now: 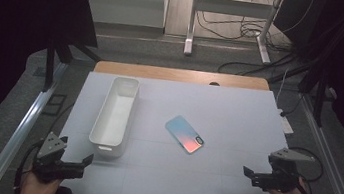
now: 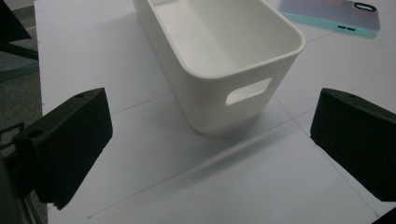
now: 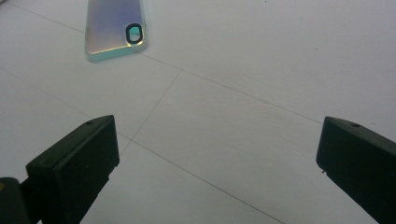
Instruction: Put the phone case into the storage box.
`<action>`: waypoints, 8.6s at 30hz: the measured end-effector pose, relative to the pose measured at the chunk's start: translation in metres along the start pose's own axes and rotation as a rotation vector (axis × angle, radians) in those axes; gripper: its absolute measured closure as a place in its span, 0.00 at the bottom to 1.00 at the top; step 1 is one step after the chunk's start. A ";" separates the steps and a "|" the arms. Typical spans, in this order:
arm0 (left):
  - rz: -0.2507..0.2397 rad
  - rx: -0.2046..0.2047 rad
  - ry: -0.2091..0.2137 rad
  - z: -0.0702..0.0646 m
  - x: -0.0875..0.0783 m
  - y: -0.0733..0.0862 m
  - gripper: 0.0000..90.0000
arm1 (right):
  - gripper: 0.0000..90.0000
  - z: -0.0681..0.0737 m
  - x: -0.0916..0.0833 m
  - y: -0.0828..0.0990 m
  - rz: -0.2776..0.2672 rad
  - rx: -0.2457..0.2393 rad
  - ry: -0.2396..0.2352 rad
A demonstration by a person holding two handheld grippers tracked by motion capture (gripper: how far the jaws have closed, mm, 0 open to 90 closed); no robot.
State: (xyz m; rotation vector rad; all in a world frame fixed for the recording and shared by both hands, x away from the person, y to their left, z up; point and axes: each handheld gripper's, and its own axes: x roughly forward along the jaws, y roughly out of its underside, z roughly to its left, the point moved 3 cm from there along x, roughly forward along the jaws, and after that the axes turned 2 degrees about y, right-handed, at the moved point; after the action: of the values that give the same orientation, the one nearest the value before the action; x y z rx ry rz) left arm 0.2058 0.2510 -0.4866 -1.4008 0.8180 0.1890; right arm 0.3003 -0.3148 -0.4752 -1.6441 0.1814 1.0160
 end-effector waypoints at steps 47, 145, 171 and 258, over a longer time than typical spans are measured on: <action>0.008 0.019 0.006 -0.001 0.001 0.000 0.00 | 0.00 0.027 0.052 -0.049 0.119 -0.147 -0.145; 0.030 0.078 0.006 -0.006 0.003 0.000 0.00 | 1.00 0.093 0.171 -0.085 0.360 -0.382 -0.270; 0.036 0.081 0.006 -0.006 0.004 -0.001 0.00 | 1.00 0.085 0.228 -0.156 0.234 -0.239 -0.174; 0.065 0.111 -0.010 -0.010 0.007 -0.002 0.01 | 1.00 0.009 0.121 -0.047 0.363 -0.150 -0.111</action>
State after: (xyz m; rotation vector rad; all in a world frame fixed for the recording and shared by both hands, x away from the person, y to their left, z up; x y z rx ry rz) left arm 0.2082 0.2389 -0.4894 -1.2698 0.8540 0.1971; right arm 0.3983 -0.2441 -0.5249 -1.7200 0.3446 1.4214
